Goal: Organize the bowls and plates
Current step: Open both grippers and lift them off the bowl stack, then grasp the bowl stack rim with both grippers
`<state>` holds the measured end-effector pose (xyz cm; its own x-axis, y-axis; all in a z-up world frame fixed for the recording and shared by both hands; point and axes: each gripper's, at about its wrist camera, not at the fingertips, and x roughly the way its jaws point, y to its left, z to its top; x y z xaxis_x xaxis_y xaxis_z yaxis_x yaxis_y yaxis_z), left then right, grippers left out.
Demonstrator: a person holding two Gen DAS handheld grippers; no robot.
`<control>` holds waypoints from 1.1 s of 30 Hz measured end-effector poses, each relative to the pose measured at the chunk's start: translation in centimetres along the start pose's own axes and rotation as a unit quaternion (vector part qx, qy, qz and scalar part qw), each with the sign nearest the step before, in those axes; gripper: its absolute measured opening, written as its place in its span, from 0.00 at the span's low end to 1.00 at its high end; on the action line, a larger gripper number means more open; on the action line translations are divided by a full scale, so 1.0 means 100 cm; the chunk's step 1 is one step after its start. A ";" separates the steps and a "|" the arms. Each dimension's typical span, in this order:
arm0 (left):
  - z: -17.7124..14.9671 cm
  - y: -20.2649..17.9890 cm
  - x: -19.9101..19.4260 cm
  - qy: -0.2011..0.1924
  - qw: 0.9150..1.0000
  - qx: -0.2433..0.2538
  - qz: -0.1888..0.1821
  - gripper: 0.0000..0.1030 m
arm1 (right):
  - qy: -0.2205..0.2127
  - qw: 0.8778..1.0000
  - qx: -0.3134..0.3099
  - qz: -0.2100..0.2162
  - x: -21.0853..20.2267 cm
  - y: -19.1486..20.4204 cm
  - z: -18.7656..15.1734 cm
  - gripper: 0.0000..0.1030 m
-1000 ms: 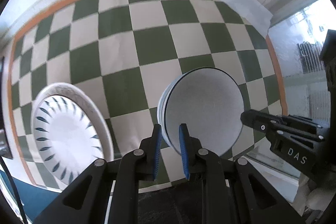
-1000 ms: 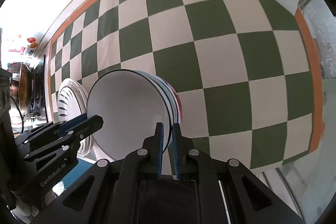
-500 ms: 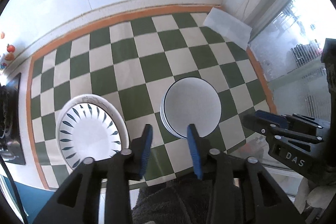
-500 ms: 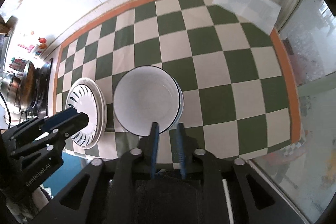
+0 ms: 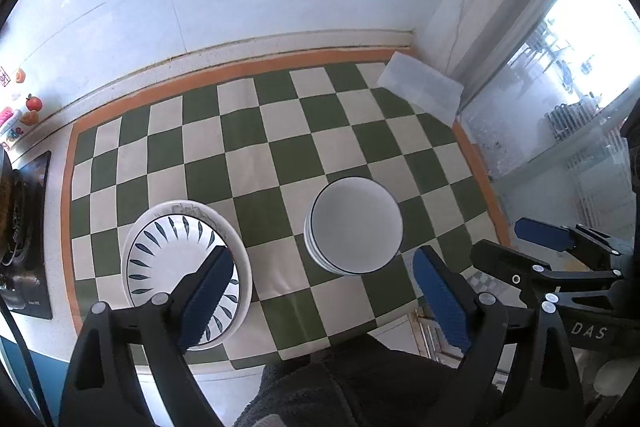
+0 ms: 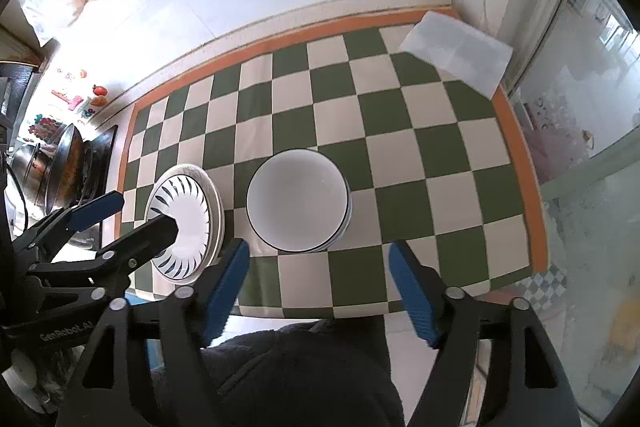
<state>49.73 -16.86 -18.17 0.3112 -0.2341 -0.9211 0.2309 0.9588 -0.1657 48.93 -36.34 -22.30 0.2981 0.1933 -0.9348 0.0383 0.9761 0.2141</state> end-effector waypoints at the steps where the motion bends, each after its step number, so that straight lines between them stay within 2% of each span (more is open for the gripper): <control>1: 0.000 -0.001 -0.002 -0.002 1.000 -0.001 -0.002 0.92 | -0.002 1.000 0.001 0.000 -0.002 -0.001 0.000 0.80; 6: 0.000 -0.006 -0.003 0.000 1.000 -0.002 -0.009 0.92 | -0.001 1.000 0.013 0.003 -0.002 -0.009 -0.001 0.83; 11: 0.004 -0.002 0.023 0.017 1.000 -0.013 -0.003 0.92 | 0.013 0.999 0.042 0.021 0.017 -0.027 0.000 0.83; 16: 0.010 0.011 0.068 0.061 0.997 -0.045 -0.017 0.92 | 0.038 0.993 0.086 0.068 0.056 -0.052 0.004 0.83; 19: 0.014 0.016 0.092 0.088 0.994 -0.063 -0.035 0.92 | 0.050 0.989 0.110 0.080 0.083 -0.064 0.006 0.83; 24: 0.021 0.026 0.136 0.137 0.984 -0.101 -0.054 0.92 | 0.085 0.981 0.138 0.103 0.127 -0.078 0.008 0.83; 33: 0.025 0.046 0.201 0.218 0.958 -0.162 -0.089 0.90 | 0.137 0.968 0.159 0.138 0.193 -0.082 0.012 0.83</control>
<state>59.33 -17.57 -36.62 -0.1372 -0.3773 -0.9159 -0.0755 0.9259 -0.3701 55.49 -40.76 -41.77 0.0762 0.5042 -0.8602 0.2978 0.8118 0.5023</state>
